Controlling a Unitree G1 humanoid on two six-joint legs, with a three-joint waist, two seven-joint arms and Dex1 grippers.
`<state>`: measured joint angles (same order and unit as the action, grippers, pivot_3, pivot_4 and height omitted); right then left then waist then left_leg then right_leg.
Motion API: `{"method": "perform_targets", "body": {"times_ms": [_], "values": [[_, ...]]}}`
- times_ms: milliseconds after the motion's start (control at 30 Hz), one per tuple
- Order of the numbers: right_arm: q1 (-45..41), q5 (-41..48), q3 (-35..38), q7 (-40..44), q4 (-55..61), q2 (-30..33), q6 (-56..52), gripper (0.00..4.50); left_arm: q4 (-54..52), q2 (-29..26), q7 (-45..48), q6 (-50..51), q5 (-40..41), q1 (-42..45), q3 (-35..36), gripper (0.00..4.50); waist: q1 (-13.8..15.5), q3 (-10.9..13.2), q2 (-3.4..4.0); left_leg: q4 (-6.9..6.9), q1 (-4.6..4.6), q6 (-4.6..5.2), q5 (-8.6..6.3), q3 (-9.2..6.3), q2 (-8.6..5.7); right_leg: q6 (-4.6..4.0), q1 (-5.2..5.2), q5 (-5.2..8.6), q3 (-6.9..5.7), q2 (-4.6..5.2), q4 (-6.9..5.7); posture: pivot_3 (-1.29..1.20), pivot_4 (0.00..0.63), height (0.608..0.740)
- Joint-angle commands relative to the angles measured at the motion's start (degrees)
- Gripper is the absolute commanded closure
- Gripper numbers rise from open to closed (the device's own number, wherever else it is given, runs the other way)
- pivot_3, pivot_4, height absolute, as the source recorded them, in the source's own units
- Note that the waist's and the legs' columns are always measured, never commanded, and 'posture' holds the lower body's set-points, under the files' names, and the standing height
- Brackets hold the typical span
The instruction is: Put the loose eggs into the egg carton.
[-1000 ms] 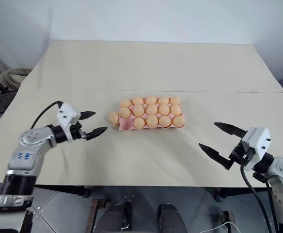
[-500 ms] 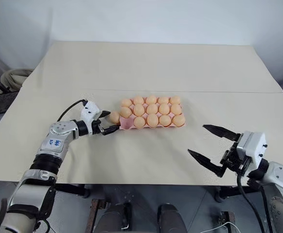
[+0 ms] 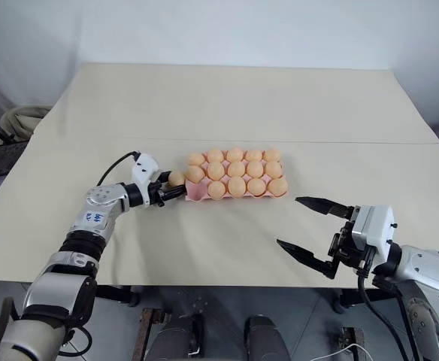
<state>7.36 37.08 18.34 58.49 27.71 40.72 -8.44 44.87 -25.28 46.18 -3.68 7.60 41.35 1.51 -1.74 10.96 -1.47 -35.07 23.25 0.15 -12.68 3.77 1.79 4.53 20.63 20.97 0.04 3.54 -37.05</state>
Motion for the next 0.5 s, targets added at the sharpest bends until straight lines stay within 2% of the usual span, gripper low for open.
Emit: {"method": "perform_targets", "body": {"times_ms": [33,133,233,333,500], "values": [[0.9,0.0,1.2,-0.1,0.2,0.0,0.6,0.00,-8.7,-2.7,3.6,-0.5,5.3,-3.6,4.4,2.16,0.1,0.0,0.00,0.01,0.00,-0.01,0.00,0.00,0.01,0.00,0.01,0.00,-0.01,0.00,0.01,0.00,0.150,0.740],[1.3,-0.4,1.6,-0.3,-0.8,-0.2,0.9,0.00,-19.0,-4.5,9.9,3.3,9.6,-7.0,4.4,2.16,0.3,0.0,-0.01,0.01,0.02,-0.01,0.00,-0.02,0.01,-0.01,0.00,0.00,-0.03,0.02,0.03,0.00,0.150,0.740],[1.0,-0.9,2.5,0.1,-2.9,0.4,1.3,0.00,-24.0,-3.9,11.3,6.1,9.3,-6.8,1.6,2.16,1.0,0.0,-0.01,-0.02,0.00,-0.04,-0.02,-0.06,-0.05,-0.01,-0.09,0.00,-0.05,0.13,0.05,0.00,0.150,0.740],[1.1,-1.1,3.3,0.6,-4.0,0.8,1.7,0.00,-24.9,-2.0,10.0,8.3,7.6,-5.1,-0.8,2.16,1.6,0.0,-0.01,-0.05,-0.03,-0.18,-0.11,-0.04,-0.09,0.02,-0.14,-0.06,-0.01,0.15,0.09,0.00,0.150,0.740],[2.5,-1.2,5.2,1.2,-4.1,1.0,2.1,0.00,-18.4,1.3,8.9,6.8,4.3,-1.3,-3.9,2.16,1.7,0.0,-0.01,-0.04,0.01,0.09,0.05,-0.04,-0.07,0.02,-0.11,-0.07,-0.03,0.09,0.13,0.00,0.150,0.740]]}}
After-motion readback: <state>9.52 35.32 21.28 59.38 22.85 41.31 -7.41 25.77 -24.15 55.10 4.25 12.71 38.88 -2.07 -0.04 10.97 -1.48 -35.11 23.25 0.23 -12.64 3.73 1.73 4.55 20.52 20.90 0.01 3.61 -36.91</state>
